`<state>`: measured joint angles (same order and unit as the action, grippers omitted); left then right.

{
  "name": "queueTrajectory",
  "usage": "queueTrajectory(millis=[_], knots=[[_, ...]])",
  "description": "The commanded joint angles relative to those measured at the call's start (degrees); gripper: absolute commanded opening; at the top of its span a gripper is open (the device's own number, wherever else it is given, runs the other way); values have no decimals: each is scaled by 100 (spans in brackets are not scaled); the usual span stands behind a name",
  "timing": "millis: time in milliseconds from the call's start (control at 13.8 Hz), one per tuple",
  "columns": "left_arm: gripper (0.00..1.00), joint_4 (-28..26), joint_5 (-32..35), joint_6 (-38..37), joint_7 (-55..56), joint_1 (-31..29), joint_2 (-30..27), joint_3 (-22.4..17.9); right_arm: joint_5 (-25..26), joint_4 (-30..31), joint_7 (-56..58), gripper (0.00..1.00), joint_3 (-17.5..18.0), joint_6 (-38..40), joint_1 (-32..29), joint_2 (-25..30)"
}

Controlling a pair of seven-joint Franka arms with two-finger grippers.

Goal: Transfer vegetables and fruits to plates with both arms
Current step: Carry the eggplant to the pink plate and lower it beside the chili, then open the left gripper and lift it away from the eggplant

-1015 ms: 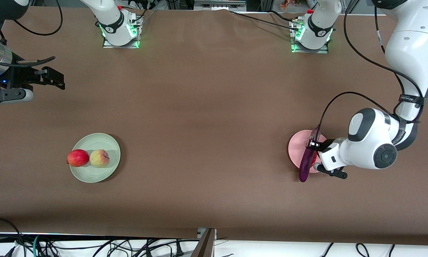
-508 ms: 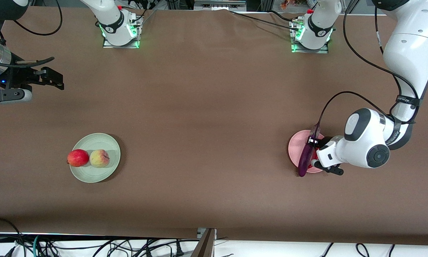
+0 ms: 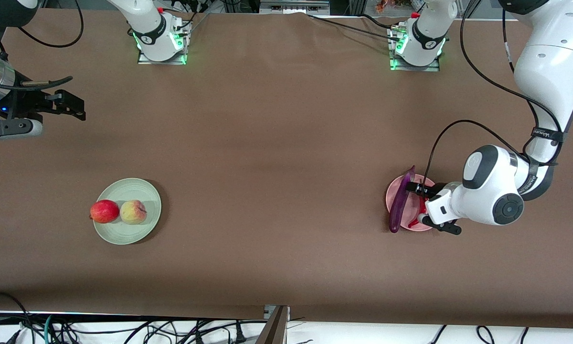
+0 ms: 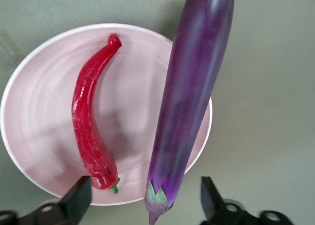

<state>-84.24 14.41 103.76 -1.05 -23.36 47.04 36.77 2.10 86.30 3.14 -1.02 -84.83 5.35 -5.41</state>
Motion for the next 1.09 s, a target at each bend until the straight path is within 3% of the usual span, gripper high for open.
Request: queueTrajectory(millis=[0,363,798,1015], knots=[[100,-13,44,4,-80,-63,-72,58,89,-96,-59,100,67,11,-51,-66],[100,48,-96,-101,60,-125,-343,146,89,-96,-59,100,67,11,-51,-66],[100,49,-553,-1908,597,-116,-2582,251,89,-96,-59,100,67,-7,-51,-66],[100,57,-563,-2421,615,-107,-3585,269,89,-96,-59,100,67,-16,-34,-66]])
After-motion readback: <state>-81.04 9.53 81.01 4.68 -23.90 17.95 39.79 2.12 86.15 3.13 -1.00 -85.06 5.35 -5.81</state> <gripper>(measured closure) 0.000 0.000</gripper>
